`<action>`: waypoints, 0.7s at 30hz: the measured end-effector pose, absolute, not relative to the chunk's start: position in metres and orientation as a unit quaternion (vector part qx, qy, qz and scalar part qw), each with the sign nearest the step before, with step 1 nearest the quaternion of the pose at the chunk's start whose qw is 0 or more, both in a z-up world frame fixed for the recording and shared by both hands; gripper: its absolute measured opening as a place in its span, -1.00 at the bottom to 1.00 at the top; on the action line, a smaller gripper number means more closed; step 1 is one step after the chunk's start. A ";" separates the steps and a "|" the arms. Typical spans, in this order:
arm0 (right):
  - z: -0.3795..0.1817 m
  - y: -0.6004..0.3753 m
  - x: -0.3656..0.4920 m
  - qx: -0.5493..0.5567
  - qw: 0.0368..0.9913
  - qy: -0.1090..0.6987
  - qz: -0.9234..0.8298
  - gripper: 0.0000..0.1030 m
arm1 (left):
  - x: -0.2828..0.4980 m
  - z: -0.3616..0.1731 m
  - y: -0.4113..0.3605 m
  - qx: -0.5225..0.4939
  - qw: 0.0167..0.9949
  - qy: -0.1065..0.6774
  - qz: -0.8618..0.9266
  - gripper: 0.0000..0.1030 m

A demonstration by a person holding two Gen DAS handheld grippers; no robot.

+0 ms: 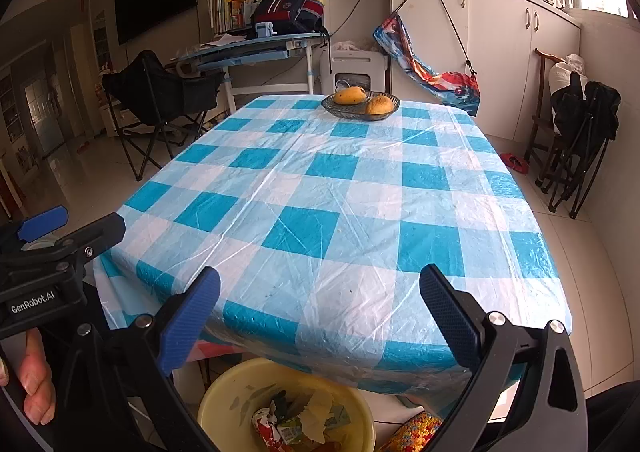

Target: Collect trash

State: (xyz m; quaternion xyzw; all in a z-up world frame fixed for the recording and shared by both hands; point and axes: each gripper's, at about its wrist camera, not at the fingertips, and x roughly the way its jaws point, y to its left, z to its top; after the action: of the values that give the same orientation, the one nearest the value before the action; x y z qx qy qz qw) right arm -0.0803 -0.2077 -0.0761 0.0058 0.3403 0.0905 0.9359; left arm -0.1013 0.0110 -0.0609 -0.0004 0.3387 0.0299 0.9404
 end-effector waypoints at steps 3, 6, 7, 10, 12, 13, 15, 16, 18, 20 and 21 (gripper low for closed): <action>-0.075 -0.207 -0.081 0.004 0.936 0.340 0.090 0.86 | -0.102 -0.061 0.011 -0.002 0.941 0.338 0.030 0.85; -0.074 -0.207 -0.082 0.002 0.937 0.339 0.090 0.86 | -0.102 -0.061 0.011 0.000 0.941 0.338 0.030 0.85; -0.074 -0.207 -0.083 0.002 0.937 0.339 0.089 0.86 | -0.102 -0.061 0.011 -0.001 0.941 0.338 0.030 0.85; -0.074 -0.207 -0.084 0.001 0.937 0.339 0.089 0.86 | -0.105 -0.060 0.012 -0.001 0.941 0.336 0.032 0.85; -0.073 -0.207 -0.086 0.000 0.937 0.339 0.088 0.86 | -0.106 -0.060 0.012 -0.001 0.941 0.336 0.034 0.85; -0.073 -0.207 -0.087 -0.001 0.937 0.338 0.088 0.86 | -0.108 -0.060 0.012 -0.001 0.941 0.336 0.034 0.85; -0.073 -0.207 -0.089 -0.004 0.937 0.338 0.087 0.86 | -0.109 -0.060 0.013 -0.002 0.941 0.335 0.035 0.85; -0.073 -0.207 -0.089 -0.005 0.937 0.339 0.086 0.86 | -0.109 -0.060 0.013 -0.002 0.942 0.334 0.036 0.85; -0.074 -0.208 -0.090 -0.006 0.937 0.340 0.084 0.86 | -0.110 -0.060 0.014 -0.001 0.942 0.334 0.036 0.85; -0.075 -0.209 -0.089 -0.006 0.936 0.342 0.083 0.86 | -0.111 -0.060 0.014 -0.002 0.942 0.334 0.037 0.85; -0.076 -0.209 -0.088 -0.006 0.936 0.343 0.083 0.86 | -0.111 -0.060 0.014 -0.002 0.942 0.334 0.037 0.85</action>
State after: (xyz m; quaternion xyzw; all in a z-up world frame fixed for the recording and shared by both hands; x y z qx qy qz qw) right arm -0.0883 -0.2092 -0.0759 -0.0065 0.3426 0.0825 0.9358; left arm -0.1110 0.0140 -0.0597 -0.0020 0.3340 0.0368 0.9419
